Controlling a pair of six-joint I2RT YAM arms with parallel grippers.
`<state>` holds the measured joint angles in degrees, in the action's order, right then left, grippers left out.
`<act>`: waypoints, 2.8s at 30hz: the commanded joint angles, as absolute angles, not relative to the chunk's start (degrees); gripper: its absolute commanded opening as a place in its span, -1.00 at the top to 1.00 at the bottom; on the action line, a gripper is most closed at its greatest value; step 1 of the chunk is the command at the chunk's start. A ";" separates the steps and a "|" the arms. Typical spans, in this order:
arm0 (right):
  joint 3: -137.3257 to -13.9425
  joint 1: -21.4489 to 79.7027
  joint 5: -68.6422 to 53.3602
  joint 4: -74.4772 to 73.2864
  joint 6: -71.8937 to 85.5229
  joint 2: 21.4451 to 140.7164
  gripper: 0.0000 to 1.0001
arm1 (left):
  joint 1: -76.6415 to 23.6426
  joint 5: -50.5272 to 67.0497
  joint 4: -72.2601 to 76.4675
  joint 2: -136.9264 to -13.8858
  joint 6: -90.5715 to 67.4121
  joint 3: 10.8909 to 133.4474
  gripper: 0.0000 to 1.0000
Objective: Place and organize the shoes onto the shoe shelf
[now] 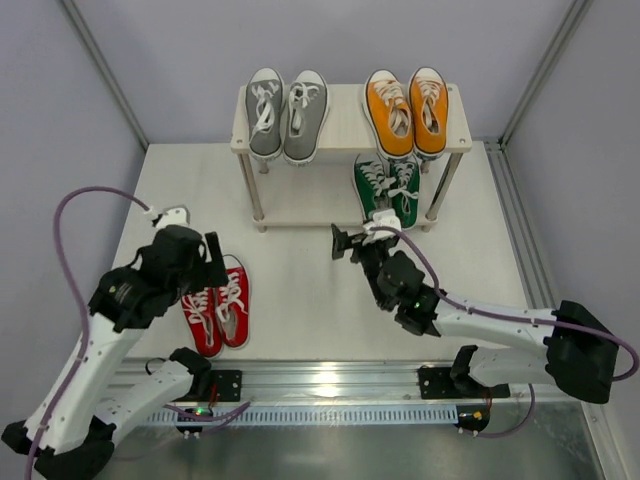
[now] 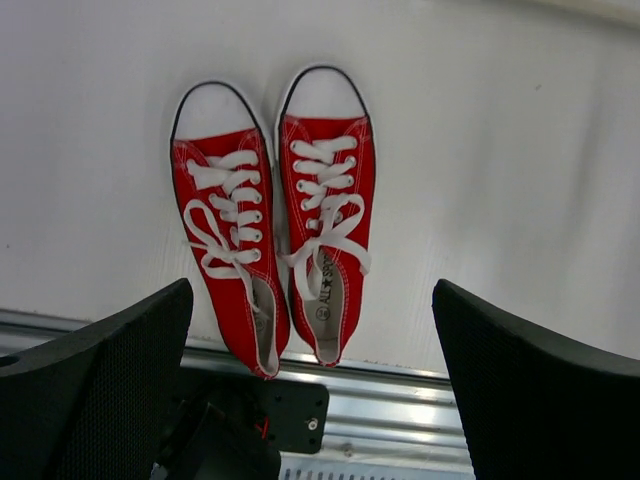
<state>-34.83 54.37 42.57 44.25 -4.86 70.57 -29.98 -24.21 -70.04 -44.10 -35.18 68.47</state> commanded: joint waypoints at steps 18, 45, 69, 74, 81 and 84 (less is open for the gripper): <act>-36.56 78.49 57.66 11.43 10.45 56.43 -0.94 | -29.88 -11.52 -70.05 -50.62 -56.42 45.79 -0.99; -31.20 81.04 61.17 5.89 15.21 47.02 -0.93 | -19.78 -11.78 -62.14 -64.24 -53.26 45.62 -0.10; -29.62 81.04 61.70 2.99 18.54 44.91 -0.91 | -19.78 -4.40 -62.41 -67.59 -56.69 41.31 0.18; -29.36 81.04 61.70 2.11 19.42 44.74 -0.90 | -19.78 -3.34 -61.00 -67.32 -57.74 39.11 0.73; -29.71 81.12 62.14 1.58 19.34 44.74 -0.89 | -20.47 7.36 -53.10 -63.21 -52.04 39.02 1.00; -30.14 81.04 63.45 0.80 19.16 44.47 -0.89 | -25.37 9.58 -49.58 -61.09 -49.75 40.86 1.00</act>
<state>-29.61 80.58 60.45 0.97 18.20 45.41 -21.50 0.38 -57.78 -64.12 -53.06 38.74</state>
